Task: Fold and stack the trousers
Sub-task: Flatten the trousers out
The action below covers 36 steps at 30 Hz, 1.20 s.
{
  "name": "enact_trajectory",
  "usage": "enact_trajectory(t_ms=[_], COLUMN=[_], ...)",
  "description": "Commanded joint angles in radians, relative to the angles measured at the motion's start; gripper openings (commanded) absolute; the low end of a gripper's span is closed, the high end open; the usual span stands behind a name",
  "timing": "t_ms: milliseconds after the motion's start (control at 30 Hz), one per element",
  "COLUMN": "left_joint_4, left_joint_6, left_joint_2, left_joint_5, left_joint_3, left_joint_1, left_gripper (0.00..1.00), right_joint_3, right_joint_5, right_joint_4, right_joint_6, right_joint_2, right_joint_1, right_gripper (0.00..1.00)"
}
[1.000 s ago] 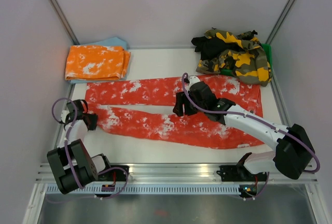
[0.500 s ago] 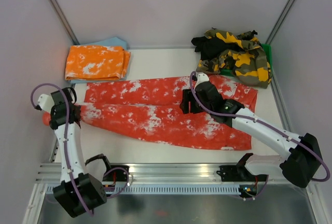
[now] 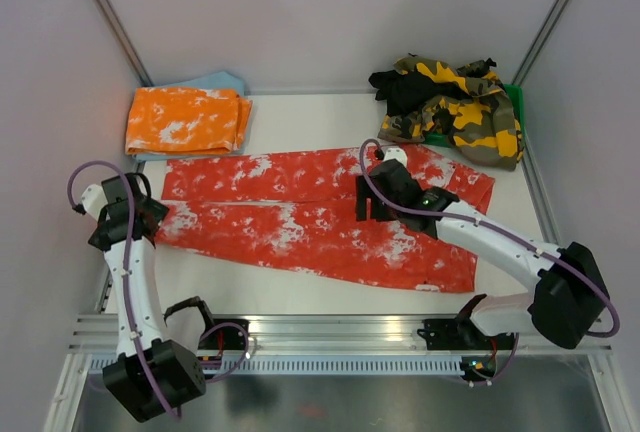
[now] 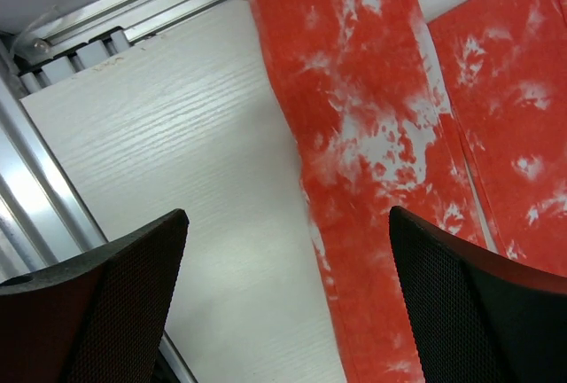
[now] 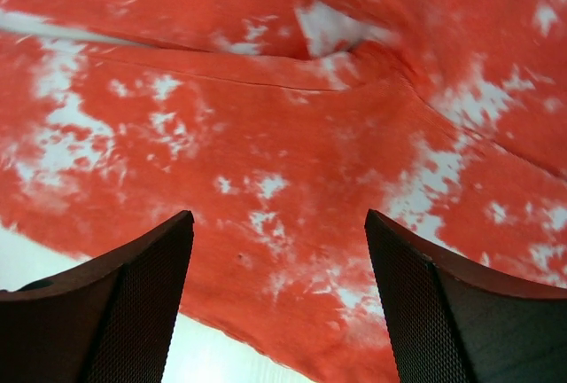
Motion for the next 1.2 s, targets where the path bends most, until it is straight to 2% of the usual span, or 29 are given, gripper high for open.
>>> enact_trajectory(t_ms=[0, 100, 200, 233, 300, 333, 400, 433, 533, 667, 733, 767, 800, 967, 1067, 1167], left_joint_4=[0.048, 0.097, 0.138, 0.147, 0.163, 0.17, 0.186, 0.196, 0.204, 0.221, 0.227, 0.23, 0.233, 0.232, 0.233, 0.241], left_joint_6=[0.052, 0.081, 0.093, 0.098, 0.096, 0.095, 0.096, 0.098, 0.107, 0.099, 0.093, 0.088, 0.088, 0.09, 0.088, 0.09], left_joint_2=[0.01, 0.026, 0.034, 0.036, 0.045, 0.049, 0.062, 0.069, 0.092, 0.089, 0.077, 0.074, 0.071, 0.077, 0.082, 0.086], left_joint_5=[0.105, 0.188, 0.231, 0.24, 0.248, 0.253, 0.285, 0.299, 0.349, 0.394, 0.4, 0.4, 0.4, 0.4, 0.4, 0.4], left_joint_3=[0.032, 0.035, 0.032, 0.033, 0.035, 0.034, 0.032, 0.033, 0.044, 0.044, 0.041, 0.04, 0.041, 0.061, 0.067, 0.06], left_joint_1=[-0.003, -0.003, -0.005, -0.005, -0.005, -0.005, -0.005, -0.005, -0.005, -0.005, -0.005, -0.005, -0.005, -0.005, -0.005, -0.005], left_gripper=[1.0, 1.0, 1.0, 1.0, 1.0, 1.0, 1.0, 1.0, 1.0, 1.0, 1.0, 1.0, 1.0, 1.0, 1.0, 1.0], right_joint_3=[-0.028, -0.171, -0.285, -0.31, -0.34, -0.372, -0.395, -0.407, -0.409, -0.38, -0.39, -0.4, -0.426, -0.498, -0.486, -0.461], right_joint_5=[0.071, 0.041, 0.055, 0.061, 0.057, 0.051, 0.032, 0.028, 0.064, 0.188, 0.199, 0.193, 0.164, 0.005, -0.011, 0.024], right_joint_4=[-0.08, -0.022, -0.009, -0.012, -0.011, 0.0, 0.017, 0.015, -0.082, -0.26, -0.309, -0.323, -0.324, -0.294, -0.319, -0.337], right_joint_6=[0.137, 0.212, 0.266, 0.274, 0.309, 0.317, 0.333, 0.338, 0.363, 0.488, 0.554, 0.574, 0.588, 0.525, 0.51, 0.516], right_joint_2=[-0.03, -0.1, -0.107, -0.099, -0.071, -0.062, -0.03, -0.019, 0.002, -0.042, -0.08, -0.099, -0.146, -0.261, -0.277, -0.277], right_joint_1=[-0.064, -0.127, -0.144, -0.145, -0.145, -0.145, -0.145, -0.145, -0.145, -0.185, -0.223, -0.281, -0.315, -0.515, -0.567, -0.612], right_gripper=[0.85, 0.8, 0.65, 0.54, 0.44, 0.35, 0.29, 0.23, 0.12, 0.08, 0.06, 0.06, 0.02, 0.03, 0.05, 0.02])
